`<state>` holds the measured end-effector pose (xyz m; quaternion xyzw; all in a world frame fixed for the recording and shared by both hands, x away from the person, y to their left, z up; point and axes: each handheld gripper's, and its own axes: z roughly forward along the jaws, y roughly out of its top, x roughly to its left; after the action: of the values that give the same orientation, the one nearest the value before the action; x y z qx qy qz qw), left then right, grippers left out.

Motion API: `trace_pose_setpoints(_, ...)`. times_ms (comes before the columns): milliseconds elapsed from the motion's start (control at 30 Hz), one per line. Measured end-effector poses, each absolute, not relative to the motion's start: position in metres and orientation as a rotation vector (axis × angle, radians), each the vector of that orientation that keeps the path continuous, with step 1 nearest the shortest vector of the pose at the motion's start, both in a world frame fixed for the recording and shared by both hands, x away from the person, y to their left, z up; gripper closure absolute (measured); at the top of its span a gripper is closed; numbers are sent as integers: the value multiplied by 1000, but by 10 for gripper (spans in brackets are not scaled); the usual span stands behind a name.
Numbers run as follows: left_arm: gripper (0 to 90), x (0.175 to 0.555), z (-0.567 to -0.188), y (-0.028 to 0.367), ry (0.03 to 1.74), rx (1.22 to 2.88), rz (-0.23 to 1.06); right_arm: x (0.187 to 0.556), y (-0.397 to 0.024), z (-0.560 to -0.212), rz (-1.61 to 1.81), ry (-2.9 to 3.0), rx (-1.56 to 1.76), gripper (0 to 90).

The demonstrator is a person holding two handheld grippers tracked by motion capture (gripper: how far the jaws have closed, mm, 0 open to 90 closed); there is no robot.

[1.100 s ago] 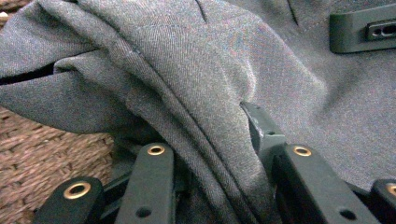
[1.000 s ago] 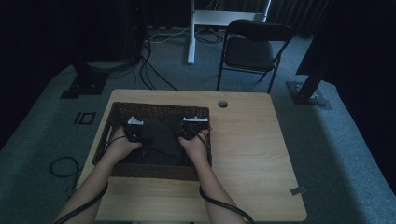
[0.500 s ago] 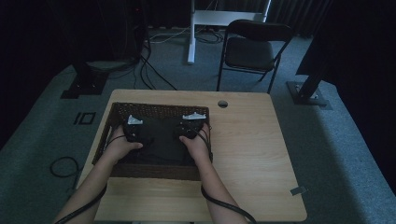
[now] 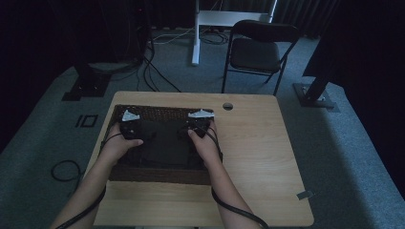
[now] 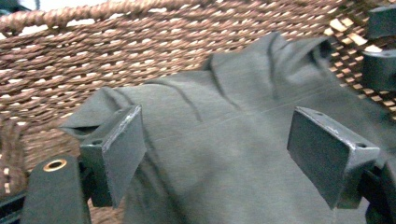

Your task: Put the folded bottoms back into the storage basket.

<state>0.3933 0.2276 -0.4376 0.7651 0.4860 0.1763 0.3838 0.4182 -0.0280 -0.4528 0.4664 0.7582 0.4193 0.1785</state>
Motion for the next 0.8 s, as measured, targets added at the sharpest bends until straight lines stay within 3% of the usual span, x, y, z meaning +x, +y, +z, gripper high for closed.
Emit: trace_pose_setpoints(800, 187, 358, -403, 220, 1111, 1880, 446, 400, -57, -413, 1237, 2096, 1241, 140)
